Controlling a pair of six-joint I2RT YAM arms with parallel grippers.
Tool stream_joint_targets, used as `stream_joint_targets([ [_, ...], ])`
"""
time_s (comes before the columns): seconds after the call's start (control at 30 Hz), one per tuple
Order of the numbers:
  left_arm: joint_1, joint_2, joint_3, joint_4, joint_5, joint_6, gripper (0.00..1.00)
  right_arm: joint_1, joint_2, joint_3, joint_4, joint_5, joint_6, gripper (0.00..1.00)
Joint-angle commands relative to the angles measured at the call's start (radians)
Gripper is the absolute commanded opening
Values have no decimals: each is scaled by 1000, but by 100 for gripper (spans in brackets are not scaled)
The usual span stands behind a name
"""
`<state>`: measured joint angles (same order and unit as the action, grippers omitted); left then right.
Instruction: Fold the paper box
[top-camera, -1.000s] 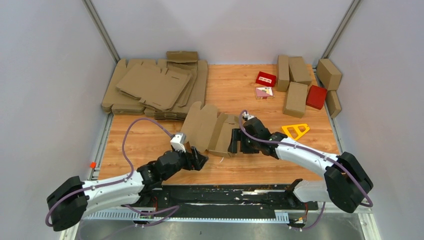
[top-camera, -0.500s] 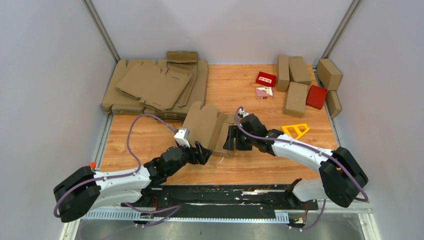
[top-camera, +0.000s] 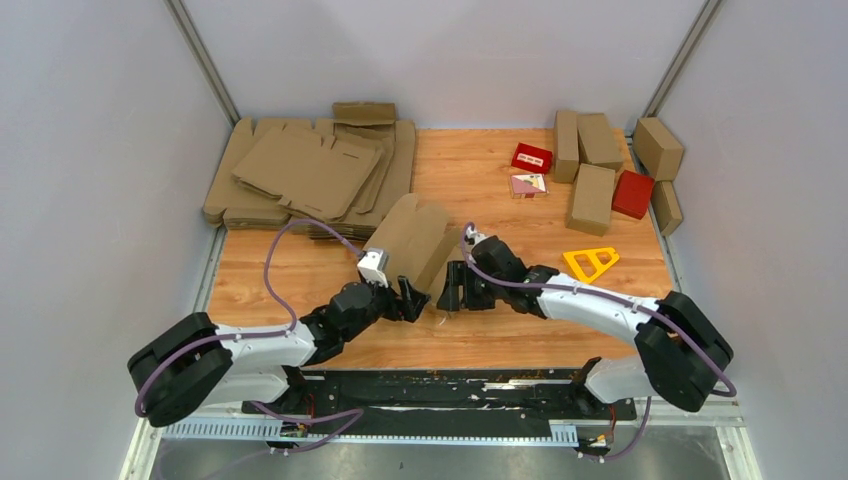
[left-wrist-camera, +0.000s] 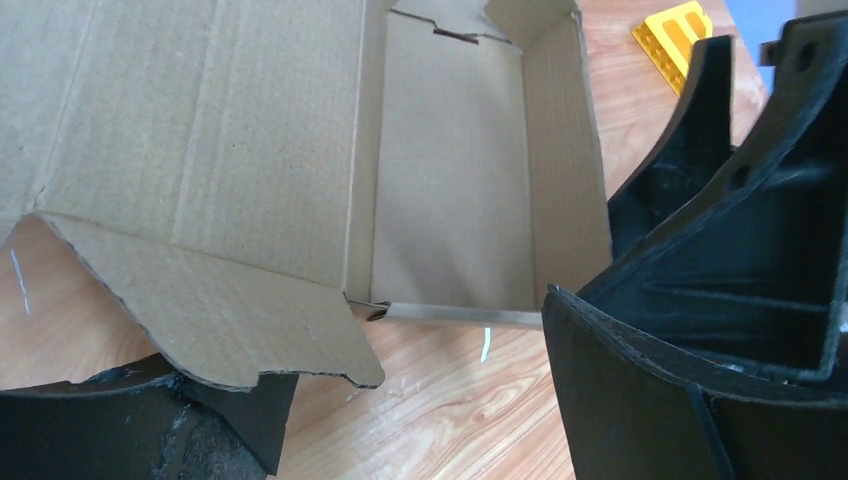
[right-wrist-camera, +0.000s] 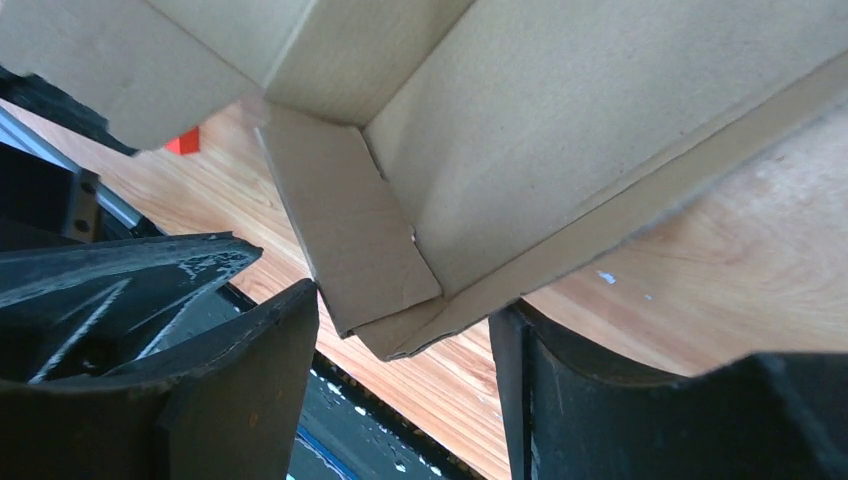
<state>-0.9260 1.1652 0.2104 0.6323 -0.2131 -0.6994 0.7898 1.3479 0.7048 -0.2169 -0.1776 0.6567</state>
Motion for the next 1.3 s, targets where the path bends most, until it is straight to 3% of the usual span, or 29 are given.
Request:
stream_joint_targets([
  [0.0, 9, -23, 59, 50, 72, 151, 91, 63, 26, -15, 69, -8, 46, 64],
  [0.2, 54, -134, 87, -104, 145, 231, 92, 218, 57, -5, 198, 10, 90, 79],
  [0.4, 77, -202, 94, -211, 143, 289, 93, 258, 86, 26, 226, 12, 75, 96],
  [0.73, 99, -369, 130, -465, 160, 239, 99, 246, -95, 69, -37, 132, -71, 96],
  [0.87, 99, -442, 119, -564, 185, 193, 100, 180, -160, 98, -147, 158, -140, 95],
  [1.07, 99, -441, 58, -483, 147, 230, 100, 38, -215, 109, -179, 65, -214, 95],
  [1.27, 64, -394, 10, -269, 135, 305, 100, 17, -152, 179, -239, 29, -279, 94],
])
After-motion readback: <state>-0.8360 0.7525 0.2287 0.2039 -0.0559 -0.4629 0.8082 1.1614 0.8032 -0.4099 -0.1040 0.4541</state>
